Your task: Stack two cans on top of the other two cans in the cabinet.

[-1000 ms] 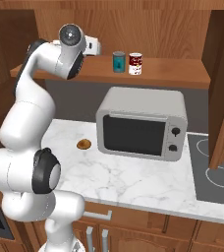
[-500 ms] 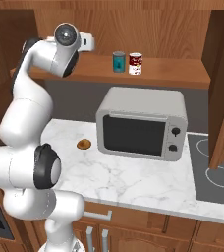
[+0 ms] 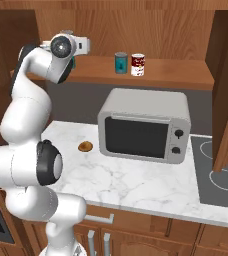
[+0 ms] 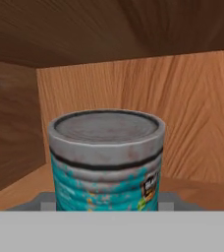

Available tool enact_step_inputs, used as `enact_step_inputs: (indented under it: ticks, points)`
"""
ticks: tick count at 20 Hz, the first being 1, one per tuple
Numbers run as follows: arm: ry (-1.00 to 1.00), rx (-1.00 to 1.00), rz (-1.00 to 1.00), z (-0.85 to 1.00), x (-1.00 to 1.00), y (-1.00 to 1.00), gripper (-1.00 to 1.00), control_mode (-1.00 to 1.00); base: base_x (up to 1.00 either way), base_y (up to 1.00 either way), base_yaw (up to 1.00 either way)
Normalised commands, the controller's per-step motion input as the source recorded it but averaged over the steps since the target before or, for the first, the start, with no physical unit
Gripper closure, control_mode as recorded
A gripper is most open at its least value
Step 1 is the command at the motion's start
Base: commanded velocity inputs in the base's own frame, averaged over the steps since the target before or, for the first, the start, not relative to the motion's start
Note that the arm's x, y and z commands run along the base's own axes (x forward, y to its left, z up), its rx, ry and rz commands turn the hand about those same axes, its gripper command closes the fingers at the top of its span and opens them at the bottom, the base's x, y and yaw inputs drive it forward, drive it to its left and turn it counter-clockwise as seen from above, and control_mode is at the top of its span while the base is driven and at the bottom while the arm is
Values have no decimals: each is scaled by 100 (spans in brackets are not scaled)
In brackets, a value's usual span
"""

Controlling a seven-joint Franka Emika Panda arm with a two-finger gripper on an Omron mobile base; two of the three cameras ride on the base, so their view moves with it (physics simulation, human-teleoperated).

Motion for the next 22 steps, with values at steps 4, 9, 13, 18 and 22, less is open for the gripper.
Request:
enact_step_inputs:
  ticks: [4,9,13,18,22]
  points:
    - [1,0,3,13,18,17,100,-100,0,0,0]
    - [4,0,3,7,15,17,100,-100,0,0,0]
    - [1,0,3,0,14,11,100,-100,0,0,0]
    - [0,-1,3,0,20,8,100,-100,0,0,0]
    - [0,-3,3,-1,28,0,100,-100,0,0,0]
